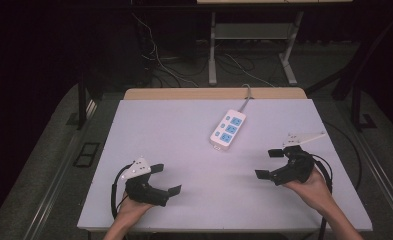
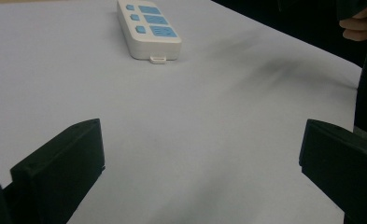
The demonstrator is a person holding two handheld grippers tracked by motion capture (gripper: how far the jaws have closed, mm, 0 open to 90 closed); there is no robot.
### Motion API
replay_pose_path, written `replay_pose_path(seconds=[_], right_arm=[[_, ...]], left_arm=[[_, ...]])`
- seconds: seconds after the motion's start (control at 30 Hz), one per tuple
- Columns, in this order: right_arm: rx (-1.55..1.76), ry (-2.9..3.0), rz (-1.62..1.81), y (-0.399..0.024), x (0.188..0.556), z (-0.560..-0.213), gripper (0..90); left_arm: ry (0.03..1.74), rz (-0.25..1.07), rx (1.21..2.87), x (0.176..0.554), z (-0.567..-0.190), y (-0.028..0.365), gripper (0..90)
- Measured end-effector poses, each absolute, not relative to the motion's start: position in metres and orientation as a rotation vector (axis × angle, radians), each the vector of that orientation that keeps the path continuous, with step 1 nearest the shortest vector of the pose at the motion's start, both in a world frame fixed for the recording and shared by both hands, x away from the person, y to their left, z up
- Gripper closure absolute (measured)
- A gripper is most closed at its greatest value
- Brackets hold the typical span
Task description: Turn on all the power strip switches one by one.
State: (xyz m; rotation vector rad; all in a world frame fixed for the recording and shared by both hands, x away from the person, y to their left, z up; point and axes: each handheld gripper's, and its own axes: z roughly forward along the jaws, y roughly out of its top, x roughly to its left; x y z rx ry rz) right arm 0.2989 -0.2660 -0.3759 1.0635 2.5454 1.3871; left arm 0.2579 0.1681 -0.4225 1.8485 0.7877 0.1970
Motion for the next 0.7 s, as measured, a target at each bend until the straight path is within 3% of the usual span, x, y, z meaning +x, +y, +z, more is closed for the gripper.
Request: replay_pose_path(seconds=[0.7], right_arm=[[1.012, 2.617, 1.315, -0.246, 0.331, -0.364, 0.6]], left_arm=[[0.805, 0.197, 1.848, 0.259, -0.424, 0.170, 0.0]])
